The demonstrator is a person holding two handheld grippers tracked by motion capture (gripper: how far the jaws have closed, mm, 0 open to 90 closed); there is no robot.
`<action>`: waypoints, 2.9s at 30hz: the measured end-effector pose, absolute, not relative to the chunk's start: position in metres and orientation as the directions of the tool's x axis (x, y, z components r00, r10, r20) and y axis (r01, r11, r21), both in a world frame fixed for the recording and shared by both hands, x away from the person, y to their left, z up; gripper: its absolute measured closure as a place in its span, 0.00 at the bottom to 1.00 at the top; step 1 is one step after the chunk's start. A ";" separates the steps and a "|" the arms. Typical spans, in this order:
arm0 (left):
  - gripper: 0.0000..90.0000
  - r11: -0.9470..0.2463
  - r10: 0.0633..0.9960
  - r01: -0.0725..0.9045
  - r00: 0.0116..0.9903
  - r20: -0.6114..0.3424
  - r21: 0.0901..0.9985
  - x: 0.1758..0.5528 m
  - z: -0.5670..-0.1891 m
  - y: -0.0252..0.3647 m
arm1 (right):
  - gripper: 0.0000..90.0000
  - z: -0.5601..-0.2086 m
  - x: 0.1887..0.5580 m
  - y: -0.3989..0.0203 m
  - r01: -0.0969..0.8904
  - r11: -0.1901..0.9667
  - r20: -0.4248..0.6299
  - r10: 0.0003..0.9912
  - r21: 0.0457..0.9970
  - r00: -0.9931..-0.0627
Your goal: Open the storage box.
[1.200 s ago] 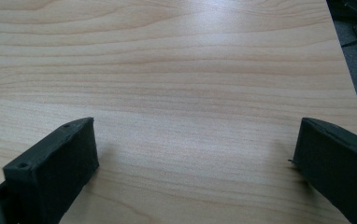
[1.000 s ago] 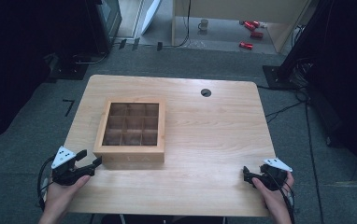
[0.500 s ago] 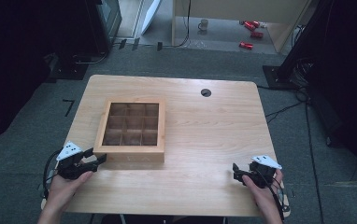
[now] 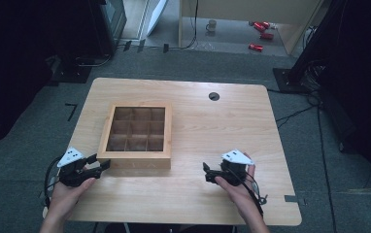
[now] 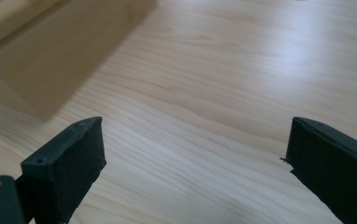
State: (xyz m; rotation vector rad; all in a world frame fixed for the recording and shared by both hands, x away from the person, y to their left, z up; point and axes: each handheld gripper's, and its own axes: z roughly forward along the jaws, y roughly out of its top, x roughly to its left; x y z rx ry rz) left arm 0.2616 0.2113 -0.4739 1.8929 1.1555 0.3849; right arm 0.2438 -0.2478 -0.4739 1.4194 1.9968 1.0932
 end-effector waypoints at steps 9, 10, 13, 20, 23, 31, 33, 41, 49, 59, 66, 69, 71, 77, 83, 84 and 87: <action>0.50 -0.199 0.841 0.575 0.516 -0.163 0.793 0.263 -0.469 0.210 | 0.05 -0.468 0.256 -0.186 0.516 0.224 0.065 0.873 0.827 -0.484; 0.50 -0.195 0.841 0.575 0.516 -0.166 0.795 0.263 -0.468 0.210 | 0.05 -0.468 0.257 -0.183 0.515 0.227 0.064 0.871 0.827 -0.487; 0.50 -0.181 0.840 0.568 0.514 -0.175 0.802 0.263 -0.465 0.210 | 0.05 -0.469 0.260 -0.174 0.518 0.224 0.074 0.867 0.825 -0.493; 0.50 -0.186 0.844 0.558 0.512 -0.159 0.809 0.262 -0.462 0.208 | 0.05 -0.470 0.264 -0.163 0.518 0.229 0.079 0.860 0.824 -0.505; 0.50 -0.176 0.846 0.551 0.509 -0.161 0.815 0.262 -0.460 0.207 | 0.05 -0.469 0.266 -0.157 0.511 0.229 0.078 0.857 0.829 -0.510; 0.50 -0.169 0.846 0.546 0.508 -0.164 0.821 0.263 -0.459 0.207 | 0.06 -0.467 0.273 -0.145 0.500 0.245 0.055 0.857 0.830 -0.512; 0.50 -0.161 0.845 0.543 0.507 -0.169 0.824 0.263 -0.458 0.207 | 0.07 -0.463 0.275 -0.143 0.488 0.238 0.053 0.859 0.839 -0.510; 0.46 -0.176 0.851 0.533 0.505 -0.144 0.828 0.261 -0.459 0.207 | 0.04 -0.461 0.278 -0.140 0.469 0.287 0.002 0.852 0.835 -0.524; 0.32 -0.171 0.875 0.562 0.464 -0.137 0.810 0.256 -0.470 0.218 | 0.02 -0.456 0.280 -0.140 0.453 0.304 -0.018 0.845 0.838 -0.535; 0.27 -0.244 0.903 0.637 0.425 -0.068 0.731 0.259 -0.505 0.216 | 0.00 -0.434 0.285 -0.143 0.425 0.296 -0.021 0.840 0.855 -0.543; 0.26 -0.272 0.912 0.650 0.410 -0.026 0.710 0.259 -0.513 0.215 | 0.00 -0.414 0.292 -0.144 0.393 0.287 -0.030 0.837 0.873 -0.546; 0.25 -0.286 0.912 0.642 0.410 -0.003 0.711 0.257 -0.515 0.213 | 0.00 -0.405 0.295 -0.144 0.380 0.286 -0.038 0.839 0.880 -0.543; 0.25 -0.291 0.913 0.633 0.407 0.012 0.718 0.255 -0.517 0.212 | 0.00 -0.400 0.297 -0.144 0.374 0.284 -0.042 0.840 0.883 -0.540; 0.25 -0.276 0.922 0.636 0.387 0.012 0.721 0.251 -0.517 0.209 | 0.00 -0.385 0.307 -0.146 0.365 0.266 -0.027 0.838 0.892 -0.546; 0.25 -0.274 0.923 0.636 0.385 0.011 0.721 0.250 -0.517 0.208 | 0.10 -0.376 0.318 -0.147 0.328 0.250 -0.010 0.809 0.911 -0.588; 0.25 -0.274 0.923 0.637 0.385 0.011 0.721 0.250 -0.517 0.208 | 0.16 -0.375 0.319 -0.147 0.313 0.251 -0.016 0.802 0.916 -0.598; 0.25 -0.273 0.923 0.637 0.385 0.009 0.721 0.250 -0.517 0.208 | 0.27 -0.372 0.322 -0.144 0.271 0.266 -0.050 0.791 0.925 -0.609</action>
